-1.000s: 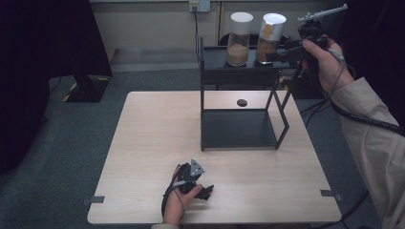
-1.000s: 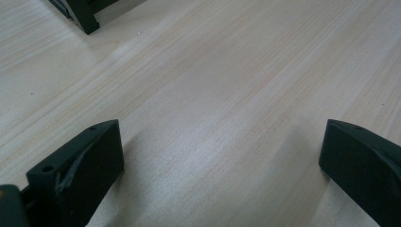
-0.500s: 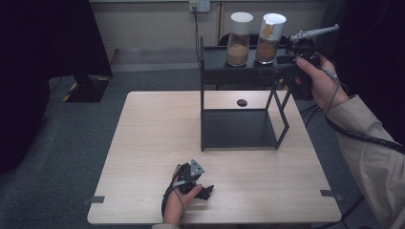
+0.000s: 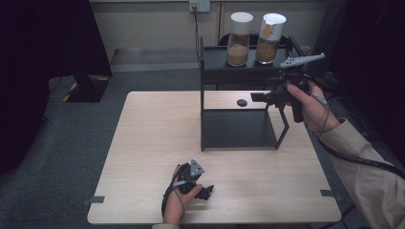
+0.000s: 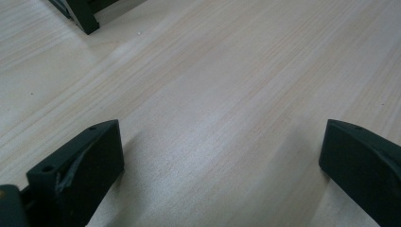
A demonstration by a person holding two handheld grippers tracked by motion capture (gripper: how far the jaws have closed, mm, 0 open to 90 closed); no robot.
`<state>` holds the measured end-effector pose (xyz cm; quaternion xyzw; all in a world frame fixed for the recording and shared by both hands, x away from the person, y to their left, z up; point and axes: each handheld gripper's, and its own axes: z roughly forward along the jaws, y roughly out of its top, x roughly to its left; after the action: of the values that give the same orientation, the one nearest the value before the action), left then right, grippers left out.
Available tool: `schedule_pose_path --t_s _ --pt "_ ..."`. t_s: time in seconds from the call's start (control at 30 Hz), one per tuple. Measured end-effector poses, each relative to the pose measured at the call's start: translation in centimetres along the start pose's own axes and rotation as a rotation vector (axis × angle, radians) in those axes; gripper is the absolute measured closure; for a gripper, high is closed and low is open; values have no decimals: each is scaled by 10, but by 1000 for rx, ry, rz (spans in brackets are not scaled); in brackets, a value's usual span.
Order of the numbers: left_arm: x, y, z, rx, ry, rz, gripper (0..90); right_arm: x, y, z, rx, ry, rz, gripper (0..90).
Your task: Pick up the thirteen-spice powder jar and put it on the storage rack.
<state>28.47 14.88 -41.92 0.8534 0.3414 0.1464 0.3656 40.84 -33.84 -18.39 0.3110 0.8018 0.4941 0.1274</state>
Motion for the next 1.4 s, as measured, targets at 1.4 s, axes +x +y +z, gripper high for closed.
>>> schedule_pose_path --t_s 1.4 --pt "0 0 0 2 -1 0 0 -1 -136 40 102 81 60 19"
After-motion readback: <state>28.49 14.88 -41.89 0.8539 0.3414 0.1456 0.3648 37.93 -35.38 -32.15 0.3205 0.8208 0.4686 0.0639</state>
